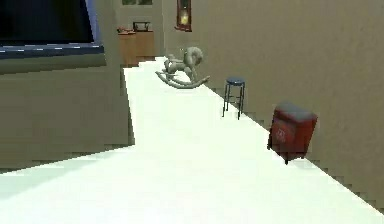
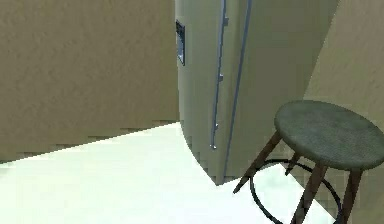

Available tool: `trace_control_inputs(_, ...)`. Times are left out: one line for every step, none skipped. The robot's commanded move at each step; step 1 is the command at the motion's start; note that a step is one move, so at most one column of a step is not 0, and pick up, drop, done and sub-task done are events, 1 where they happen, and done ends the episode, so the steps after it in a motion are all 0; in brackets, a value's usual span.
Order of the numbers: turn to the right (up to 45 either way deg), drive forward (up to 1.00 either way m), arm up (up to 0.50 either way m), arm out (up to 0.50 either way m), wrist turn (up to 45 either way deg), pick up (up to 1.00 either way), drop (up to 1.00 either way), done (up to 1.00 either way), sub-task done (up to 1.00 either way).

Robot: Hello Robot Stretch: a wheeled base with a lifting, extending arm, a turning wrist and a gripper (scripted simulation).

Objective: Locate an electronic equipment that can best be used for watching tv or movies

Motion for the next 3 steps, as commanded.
trace_control_inputs(-21.0,0.0,0.0,0.0,0.0,0.0,0.0,0.0,0.0)
trace_control_inputs(0.0,0.65,0.0,0.0,0.0,0.0,0.0,0.0,0.0)
trace_control_inputs(-45.0,0.0,0.0,0.0,0.0,0.0,0.0,0.0,0.0)
